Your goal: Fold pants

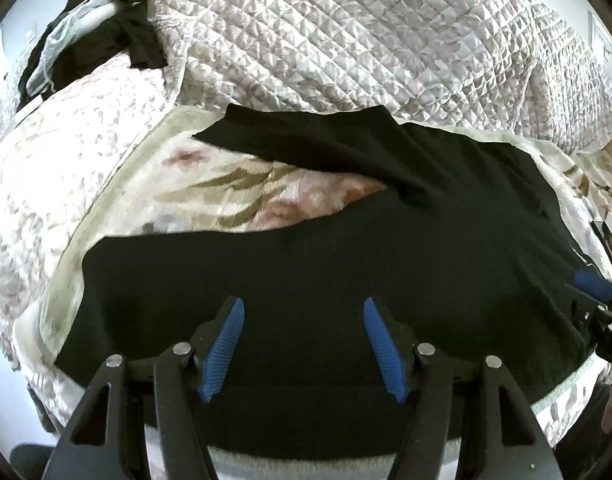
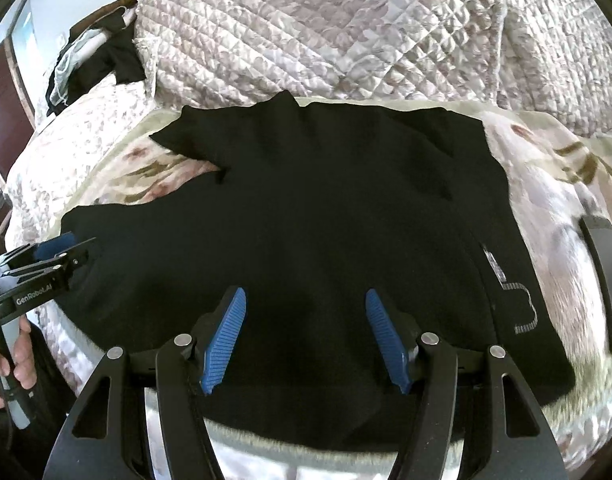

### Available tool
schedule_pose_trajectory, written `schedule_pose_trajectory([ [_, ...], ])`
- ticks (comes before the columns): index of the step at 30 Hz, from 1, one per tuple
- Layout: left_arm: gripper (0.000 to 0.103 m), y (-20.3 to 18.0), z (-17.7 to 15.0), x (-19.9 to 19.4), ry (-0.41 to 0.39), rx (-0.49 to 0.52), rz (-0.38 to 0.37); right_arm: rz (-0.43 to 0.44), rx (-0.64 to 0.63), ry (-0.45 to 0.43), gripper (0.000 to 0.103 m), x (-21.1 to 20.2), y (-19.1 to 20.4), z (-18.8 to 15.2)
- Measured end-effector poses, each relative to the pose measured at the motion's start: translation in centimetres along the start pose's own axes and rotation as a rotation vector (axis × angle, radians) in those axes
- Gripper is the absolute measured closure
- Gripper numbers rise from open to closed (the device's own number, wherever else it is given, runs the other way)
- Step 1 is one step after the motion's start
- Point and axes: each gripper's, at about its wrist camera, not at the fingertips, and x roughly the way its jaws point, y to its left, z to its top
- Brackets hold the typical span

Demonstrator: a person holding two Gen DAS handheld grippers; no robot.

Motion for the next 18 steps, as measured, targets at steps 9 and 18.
schedule_pose_trajectory([
  [9, 0.038, 0.4, 5.2, 4.0, 0.011, 0.031, -0.06, 0.031, -0.033, 0.032, 0.04, 3.2, -1.1, 4.7],
  [18, 0.037, 1.7, 13.8, 10.4, -0.04, 0.028, -0.11, 0.027, -0.119, 0.024, 0.04, 8.8, -3.6, 13.2],
])
